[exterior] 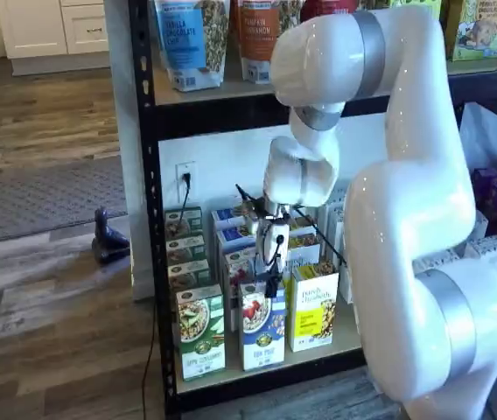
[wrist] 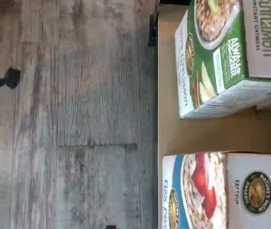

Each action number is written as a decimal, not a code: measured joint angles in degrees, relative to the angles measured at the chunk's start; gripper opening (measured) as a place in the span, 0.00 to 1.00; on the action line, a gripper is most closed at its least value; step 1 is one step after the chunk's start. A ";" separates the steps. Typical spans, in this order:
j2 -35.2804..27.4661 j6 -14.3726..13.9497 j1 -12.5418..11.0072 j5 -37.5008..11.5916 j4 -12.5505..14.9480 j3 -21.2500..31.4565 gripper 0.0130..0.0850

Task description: Pick up the blue and white box that is on the bottom shelf, the second box from the left

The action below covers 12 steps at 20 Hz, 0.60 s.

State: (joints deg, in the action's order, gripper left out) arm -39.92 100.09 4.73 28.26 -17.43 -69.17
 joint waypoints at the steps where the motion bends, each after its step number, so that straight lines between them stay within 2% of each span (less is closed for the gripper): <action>1: -0.04 -0.57 -0.02 0.85 0.64 -0.31 1.00; 2: -0.05 -1.74 -0.05 2.41 1.89 -0.85 1.00; 4: 0.06 -2.59 0.06 3.28 2.70 -0.98 1.00; 12: -0.18 -3.26 0.78 1.07 2.83 -0.27 1.00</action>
State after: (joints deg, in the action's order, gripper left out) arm -40.10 96.83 5.51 29.33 -14.60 -69.44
